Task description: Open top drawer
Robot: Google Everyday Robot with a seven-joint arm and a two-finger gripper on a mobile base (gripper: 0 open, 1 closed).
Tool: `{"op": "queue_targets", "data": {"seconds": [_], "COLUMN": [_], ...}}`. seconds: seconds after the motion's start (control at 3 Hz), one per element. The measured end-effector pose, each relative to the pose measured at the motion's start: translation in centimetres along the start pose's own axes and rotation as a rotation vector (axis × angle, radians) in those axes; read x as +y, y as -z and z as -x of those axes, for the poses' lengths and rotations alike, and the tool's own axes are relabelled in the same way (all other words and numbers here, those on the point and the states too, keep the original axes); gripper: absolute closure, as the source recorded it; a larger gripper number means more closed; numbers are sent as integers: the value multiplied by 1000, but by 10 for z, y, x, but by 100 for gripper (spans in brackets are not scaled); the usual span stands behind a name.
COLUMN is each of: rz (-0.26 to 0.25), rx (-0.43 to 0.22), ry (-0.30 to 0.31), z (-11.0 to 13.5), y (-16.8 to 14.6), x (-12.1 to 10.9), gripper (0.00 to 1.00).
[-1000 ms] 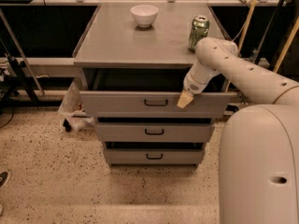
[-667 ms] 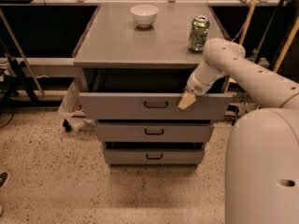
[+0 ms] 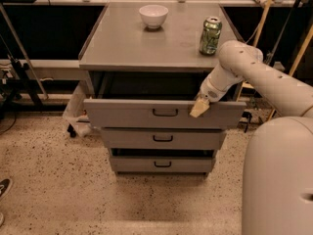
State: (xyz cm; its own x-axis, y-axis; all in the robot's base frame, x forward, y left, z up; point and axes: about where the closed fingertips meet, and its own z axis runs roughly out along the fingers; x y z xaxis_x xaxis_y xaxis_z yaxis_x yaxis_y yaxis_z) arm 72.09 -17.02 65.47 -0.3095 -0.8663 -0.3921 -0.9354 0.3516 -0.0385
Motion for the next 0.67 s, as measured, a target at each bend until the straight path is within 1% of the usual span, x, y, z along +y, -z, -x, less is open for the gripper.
{"op": "queue_targets", "data": {"seconds": [0.33, 0.67], "rz": [27, 27], "rx": [-17, -17], "ry": [11, 11], "z": [2, 2], "y": [6, 6], "x": [14, 14], "gripper": [100, 100]}}
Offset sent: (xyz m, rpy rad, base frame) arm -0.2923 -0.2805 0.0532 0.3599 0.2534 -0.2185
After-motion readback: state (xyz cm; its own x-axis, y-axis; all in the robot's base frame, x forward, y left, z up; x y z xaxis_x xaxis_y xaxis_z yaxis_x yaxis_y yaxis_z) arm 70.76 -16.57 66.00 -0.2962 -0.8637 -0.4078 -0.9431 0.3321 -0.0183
